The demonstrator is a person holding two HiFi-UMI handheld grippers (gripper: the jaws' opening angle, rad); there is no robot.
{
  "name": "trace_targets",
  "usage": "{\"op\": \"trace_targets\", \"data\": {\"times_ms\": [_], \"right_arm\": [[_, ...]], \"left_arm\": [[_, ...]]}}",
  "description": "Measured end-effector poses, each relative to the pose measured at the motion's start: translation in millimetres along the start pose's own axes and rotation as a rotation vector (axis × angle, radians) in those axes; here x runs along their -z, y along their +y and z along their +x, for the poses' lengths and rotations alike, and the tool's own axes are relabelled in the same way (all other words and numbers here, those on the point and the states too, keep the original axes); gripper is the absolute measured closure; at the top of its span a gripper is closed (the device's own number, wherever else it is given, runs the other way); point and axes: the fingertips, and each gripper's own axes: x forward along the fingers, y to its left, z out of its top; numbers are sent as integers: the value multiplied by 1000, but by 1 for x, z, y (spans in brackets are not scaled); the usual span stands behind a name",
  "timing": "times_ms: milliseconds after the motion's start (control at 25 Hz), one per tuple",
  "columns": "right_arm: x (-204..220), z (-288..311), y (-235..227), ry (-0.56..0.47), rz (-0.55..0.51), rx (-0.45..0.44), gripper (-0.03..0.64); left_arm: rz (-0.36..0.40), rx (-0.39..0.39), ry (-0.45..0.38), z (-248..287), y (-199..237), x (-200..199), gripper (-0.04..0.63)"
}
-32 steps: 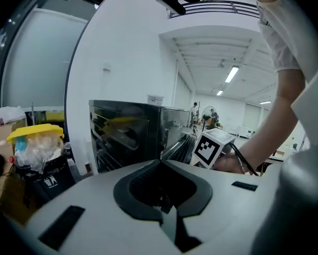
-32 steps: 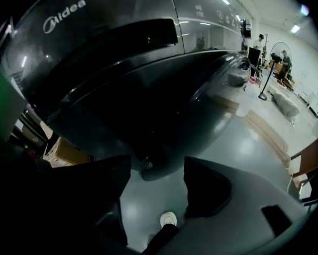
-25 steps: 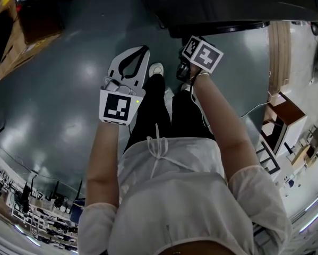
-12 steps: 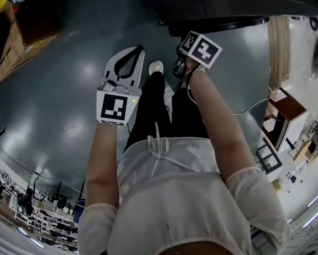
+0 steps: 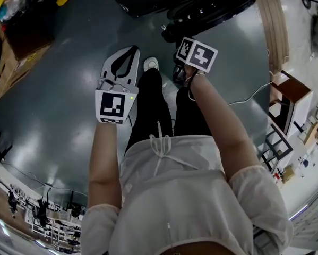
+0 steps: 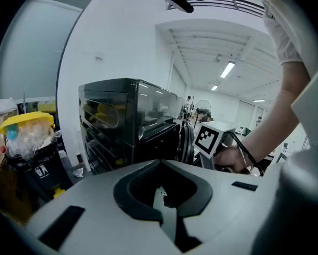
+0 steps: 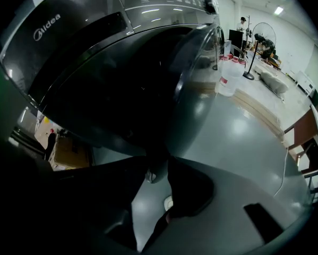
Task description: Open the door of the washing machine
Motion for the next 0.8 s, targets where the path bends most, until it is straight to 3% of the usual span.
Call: {"op": "trace_targets", "data": {"times_ms": [240,600,800], "right_arm": [[17,-20,-36,16,-44,-26,487],[42,-43,-93,63,-74,-86,499],[51,-50,-125,65,-151,-131,495]], "left_arm": [[12,9,11,4,-37,-5,574],[-28,-56,1,12,-106,8,574],[-65,-92,-18,25,-149,12,574]]}}
